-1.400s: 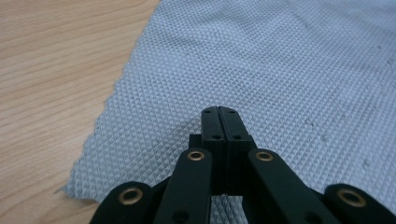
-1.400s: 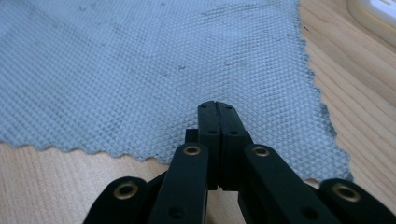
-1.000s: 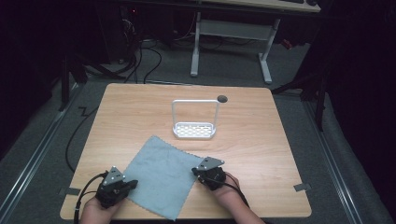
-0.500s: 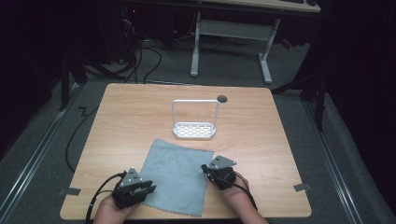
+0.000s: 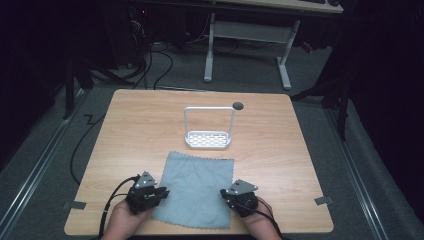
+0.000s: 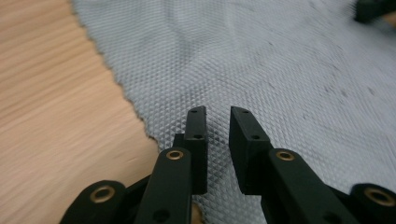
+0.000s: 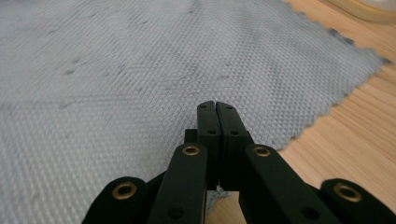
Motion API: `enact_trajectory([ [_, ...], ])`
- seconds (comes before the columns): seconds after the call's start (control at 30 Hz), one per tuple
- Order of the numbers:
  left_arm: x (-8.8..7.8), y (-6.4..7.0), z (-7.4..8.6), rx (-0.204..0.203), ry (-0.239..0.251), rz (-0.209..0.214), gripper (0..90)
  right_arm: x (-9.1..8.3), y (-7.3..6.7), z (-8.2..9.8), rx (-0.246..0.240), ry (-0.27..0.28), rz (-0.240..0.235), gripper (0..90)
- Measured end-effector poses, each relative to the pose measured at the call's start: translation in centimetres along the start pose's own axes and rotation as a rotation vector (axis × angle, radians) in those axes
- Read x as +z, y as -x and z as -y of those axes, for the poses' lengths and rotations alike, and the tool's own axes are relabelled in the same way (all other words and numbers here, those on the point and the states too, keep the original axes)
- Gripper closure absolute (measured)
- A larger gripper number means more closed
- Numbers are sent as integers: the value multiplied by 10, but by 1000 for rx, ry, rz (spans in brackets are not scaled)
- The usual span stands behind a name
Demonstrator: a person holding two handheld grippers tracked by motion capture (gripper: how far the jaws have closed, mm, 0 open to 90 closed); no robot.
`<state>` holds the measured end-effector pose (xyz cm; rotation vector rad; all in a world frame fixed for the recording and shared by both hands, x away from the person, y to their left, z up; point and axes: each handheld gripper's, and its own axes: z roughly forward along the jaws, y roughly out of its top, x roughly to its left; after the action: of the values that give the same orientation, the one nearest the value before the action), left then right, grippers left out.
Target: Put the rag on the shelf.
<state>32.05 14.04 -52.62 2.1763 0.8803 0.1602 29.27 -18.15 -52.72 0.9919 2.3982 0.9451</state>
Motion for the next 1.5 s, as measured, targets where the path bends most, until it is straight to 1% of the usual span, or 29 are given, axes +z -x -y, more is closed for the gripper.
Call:
enact_trajectory([
  [0.07, 6, 10, -4, 35, -8, 30, 778, -5, 9, 6, 37, -1, 17, 899],
  [0.17, 14, 22, -9, 65, -12, 78, 780, -12, 20, 13, 69, -1, 25, 899],
  [0.23, 18, 29, -11, 77, -17, 107, 782, -16, 24, 17, 76, -11, 32, 899],
  [0.33, 22, 38, -12, 97, -20, 144, 783, -24, 28, 23, 70, -26, 43, 898],
  [0.43, 23, 44, -12, 124, -29, 170, 782, -32, 31, 30, 75, -35, 46, 895],
  [0.5, 23, 47, -11, 128, -31, 179, 783, -36, 32, 35, 93, -29, 37, 891],
  [0.57, 21, 48, -10, 119, -31, 186, 782, -39, 33, 38, 108, -23, 30, 873],
  [0.63, 21, 48, -9, 112, -31, 191, 778, -40, 32, 38, 104, -15, 34, 828],
  [0.67, 20, 47, -9, 113, -30, 181, 778, -40, 32, 38, 104, -15, 34, 828],
  [0.7, 17, 43, -11, 111, -2, 150, 722, -43, 34, 37, 129, 31, 15, 791],
  [0.73, 17, 43, -11, 111, -2, 150, 715, -45, 36, 37, 142, 51, 14, 783],
  [0.77, 16, 33, -15, 80, 39, 112, 701, -46, 38, 36, 154, 64, 18, 771],
  [0.8, 17, 26, -19, 59, 68, 80, 688, -46, 39, 36, 160, 72, 24, 757],
  [0.83, 18, 18, -23, 45, 83, 47, 666, -46, 40, 37, 166, 77, 33, 740],
  [0.9, 24, 0, -33, -1, 89, -14, 636, -45, 43, 38, 168, 78, 45, 695],
  [0.97, 33, -14, -40, -55, 94, -56, 621, -43, 44, 40, 167, 78, 56, 679],
  [1.03, 43, -25, -46, -109, 94, -72, 610, -42, 45, 40, 166, 81, 54, 668],
  [1.07, 48, -27, -49, -124, 92, -83, 598, -42, 45, 40, 170, 85, 58, 668],
  [1.1, 52, -29, -51, -129, 91, -88, 588, -42, 45, 39, 172, 86, 63, 668],
  [1.13, 56, -29, -53, -122, 100, -91, 585, -42, 45, 39, 171, 90, 67, 668],
  [1.17, 58, -28, -55, -111, 97, -99, 581, -42, 44, 39, 169, 92, 65, 667],
  [1.23, 62, -27, -58, -113, 106, -95, 562, -42, 44, 38, 165, 95, 68, 660],
  [1.27, 64, -25, -59, -105, 109, -104, 561, -41, 44, 38, 166, 95, 69, 656],
  [1.3, 65, -24, -59, -88, 105, -123, 567, -41, 44, 38, 169, 95, 68, 650],
  [1.33, 65, -23, -59, -81, 105, -139, 580, -40, 45, 37, 170, 98, 68, 642],
  [1.4, 65, -22, -59, -73, 106, -149, 650, -38, 47, 35, 184, 109, 67, 619],
  [1.43, 65, -22, -59, -73, 106, -149, 671, -36, 48, 32, 198, 113, 67, 612],
  [1.47, 65, -23, -59, -71, 104, -140, 721, -34, 52, 29, 215, 115, 68, 607],
  [1.5, 66, -22, -58, -66, 105, -132, 791, -31, 56, 24, 237, 118, 67, 597],
])
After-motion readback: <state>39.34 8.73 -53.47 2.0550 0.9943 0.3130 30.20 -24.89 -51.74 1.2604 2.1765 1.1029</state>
